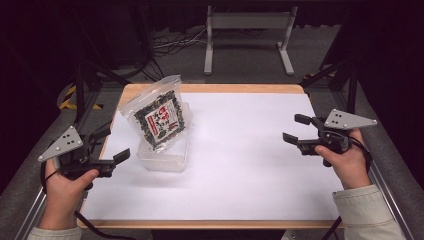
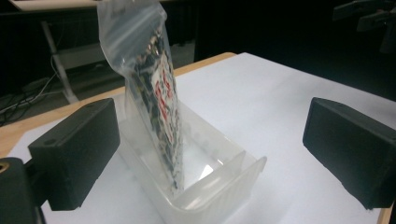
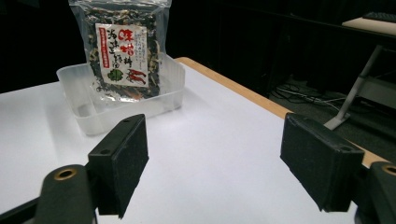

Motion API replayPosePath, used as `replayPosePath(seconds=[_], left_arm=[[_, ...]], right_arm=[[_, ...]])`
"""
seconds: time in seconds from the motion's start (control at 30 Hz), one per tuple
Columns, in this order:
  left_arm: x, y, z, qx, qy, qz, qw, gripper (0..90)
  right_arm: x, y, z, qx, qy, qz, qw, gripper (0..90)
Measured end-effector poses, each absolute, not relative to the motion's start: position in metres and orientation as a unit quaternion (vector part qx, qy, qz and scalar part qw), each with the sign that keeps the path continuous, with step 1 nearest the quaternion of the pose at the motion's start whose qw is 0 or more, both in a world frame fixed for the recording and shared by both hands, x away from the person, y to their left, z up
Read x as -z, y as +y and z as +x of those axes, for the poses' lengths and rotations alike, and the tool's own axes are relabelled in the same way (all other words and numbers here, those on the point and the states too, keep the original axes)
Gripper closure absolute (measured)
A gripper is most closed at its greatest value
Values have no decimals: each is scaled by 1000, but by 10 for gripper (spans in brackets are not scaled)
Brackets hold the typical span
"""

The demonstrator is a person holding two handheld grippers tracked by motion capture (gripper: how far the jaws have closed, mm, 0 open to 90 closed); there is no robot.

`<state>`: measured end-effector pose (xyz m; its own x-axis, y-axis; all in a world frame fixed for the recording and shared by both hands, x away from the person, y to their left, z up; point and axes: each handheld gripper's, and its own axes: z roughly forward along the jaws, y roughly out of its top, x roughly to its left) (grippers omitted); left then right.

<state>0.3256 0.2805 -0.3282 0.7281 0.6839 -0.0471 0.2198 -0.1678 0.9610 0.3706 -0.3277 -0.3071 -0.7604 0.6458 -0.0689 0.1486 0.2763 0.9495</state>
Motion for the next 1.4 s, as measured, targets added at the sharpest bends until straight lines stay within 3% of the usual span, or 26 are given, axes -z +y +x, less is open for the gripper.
replayPosePath(seconds=[0.47, 0.87, 1.4], left_arm=[[388, 277, 330, -171, 331, 744, 555, 55], [429, 274, 329, -175, 349, 740, 547, 72], [456, 275, 335, -176, 375, 743, 526, 91]], right_arm=[[350, -346, 370, -526, 766, 287, 232, 224], [388, -357, 363, -512, 765, 310, 240, 219], [428, -356, 364, -487, 776, 329, 231, 229]])
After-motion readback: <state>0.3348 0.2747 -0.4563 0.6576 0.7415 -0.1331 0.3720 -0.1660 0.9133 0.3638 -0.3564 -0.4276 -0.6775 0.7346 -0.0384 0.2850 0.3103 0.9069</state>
